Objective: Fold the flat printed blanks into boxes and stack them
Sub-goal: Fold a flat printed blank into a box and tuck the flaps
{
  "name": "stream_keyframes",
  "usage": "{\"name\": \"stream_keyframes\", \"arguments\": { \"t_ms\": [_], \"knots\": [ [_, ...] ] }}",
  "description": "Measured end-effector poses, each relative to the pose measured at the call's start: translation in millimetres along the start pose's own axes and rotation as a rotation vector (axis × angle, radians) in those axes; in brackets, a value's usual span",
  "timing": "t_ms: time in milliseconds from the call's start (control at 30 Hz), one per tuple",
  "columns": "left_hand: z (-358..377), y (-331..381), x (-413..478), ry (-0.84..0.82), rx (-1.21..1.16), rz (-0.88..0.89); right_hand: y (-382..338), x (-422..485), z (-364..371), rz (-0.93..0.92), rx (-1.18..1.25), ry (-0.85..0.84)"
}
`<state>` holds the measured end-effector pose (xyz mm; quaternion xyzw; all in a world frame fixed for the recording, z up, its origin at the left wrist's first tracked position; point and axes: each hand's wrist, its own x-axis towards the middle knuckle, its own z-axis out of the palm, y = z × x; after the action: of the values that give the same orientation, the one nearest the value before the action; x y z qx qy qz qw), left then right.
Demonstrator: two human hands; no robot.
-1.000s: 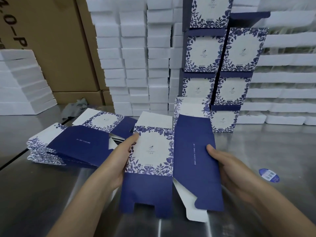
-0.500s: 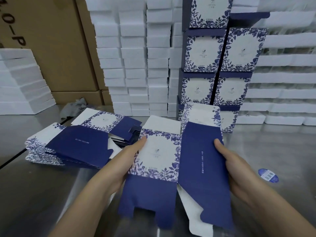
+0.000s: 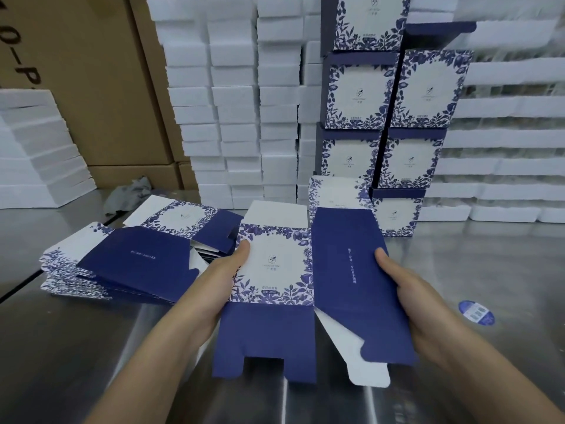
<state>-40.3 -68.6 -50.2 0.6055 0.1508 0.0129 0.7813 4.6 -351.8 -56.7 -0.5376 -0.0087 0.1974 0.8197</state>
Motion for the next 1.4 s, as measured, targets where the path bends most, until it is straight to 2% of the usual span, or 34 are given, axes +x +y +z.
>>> {"name": "stream_keyframes", "arguments": {
  "t_ms": [167,300,467,700,867,1000,1167,1267,1400],
  "knots": [
    [3,4,4,0.089,-0.085,0.092,5,1,-1,0.045,-0.062,-0.028],
    [-2,1,1,0.011,-0.093,0.037,6,3,-2,-0.002,-0.123,0.008],
    [0,-1,-3,0.013,-0.055,0.061,6,5,-5,0.030,-0.159,-0.015],
    [3,7,-10,0.015,-0.147,0.041,10,11,-6,-0.066,-0.070,-0.054],
    [5,9,-17,-0.007,-0.310,0.241,12,10,-1,-0.155,-0.063,-0.062],
    [15,9,-23,-0.075,-0.236,0.441,15,5,9,-0.221,-0.157,-0.052],
    [34,13,-37,-0.133,0.042,0.640,17,0,17,-0.359,-0.292,-0.040],
    [42,6,-39,-0.066,0.178,0.753,18,-4,21,-0.409,-0.352,-0.027],
    [44,3,-41,0.058,0.137,0.793,16,-7,23,-0.460,-0.382,-0.025]
  ]
}}
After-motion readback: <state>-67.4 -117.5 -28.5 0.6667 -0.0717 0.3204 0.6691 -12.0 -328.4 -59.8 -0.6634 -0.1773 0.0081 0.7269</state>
